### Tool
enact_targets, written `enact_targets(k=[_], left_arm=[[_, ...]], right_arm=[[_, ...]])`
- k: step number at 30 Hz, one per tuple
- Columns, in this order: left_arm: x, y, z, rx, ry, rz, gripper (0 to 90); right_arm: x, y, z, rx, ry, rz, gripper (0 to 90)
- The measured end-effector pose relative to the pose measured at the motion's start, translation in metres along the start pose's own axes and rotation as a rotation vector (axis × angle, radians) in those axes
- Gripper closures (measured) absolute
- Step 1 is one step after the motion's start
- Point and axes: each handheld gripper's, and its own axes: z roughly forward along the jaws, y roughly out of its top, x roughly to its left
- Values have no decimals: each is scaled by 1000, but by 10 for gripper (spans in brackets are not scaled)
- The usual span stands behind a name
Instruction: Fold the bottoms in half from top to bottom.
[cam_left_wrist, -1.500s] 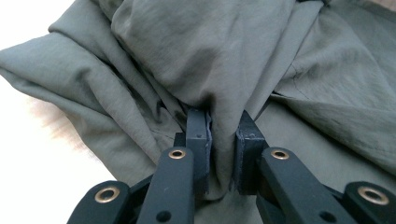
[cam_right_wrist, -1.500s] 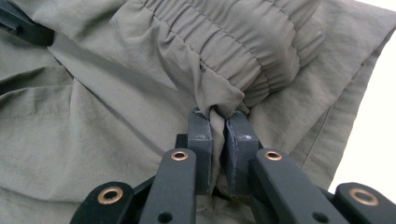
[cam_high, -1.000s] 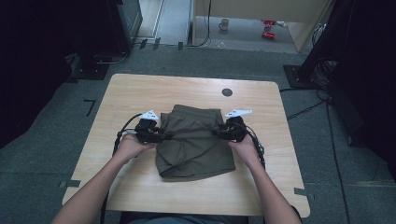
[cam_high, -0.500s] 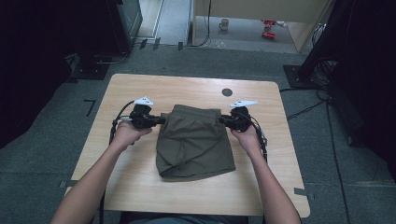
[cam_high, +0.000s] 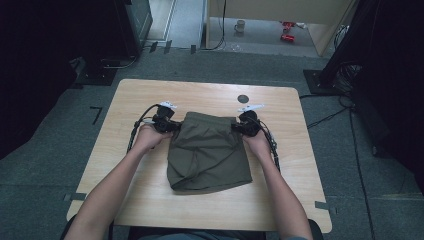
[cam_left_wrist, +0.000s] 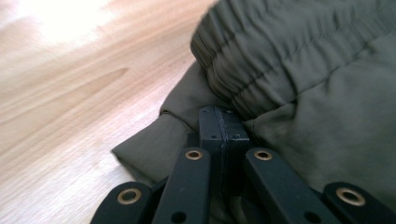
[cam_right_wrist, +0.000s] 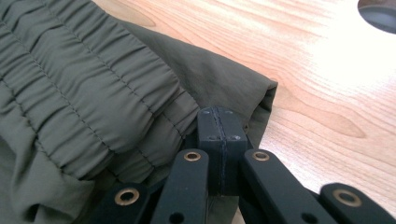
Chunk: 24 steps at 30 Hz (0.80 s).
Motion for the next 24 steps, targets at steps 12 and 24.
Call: enact_targets(k=[12,24], left_arm=[[-10,-1,10,-27,33,91,900],[-21,0,-32,-142,-36,103,634]], right_arm=[[9,-3,16,-61,98,52,881],[8,-4,-24,-144,166,39,696]])
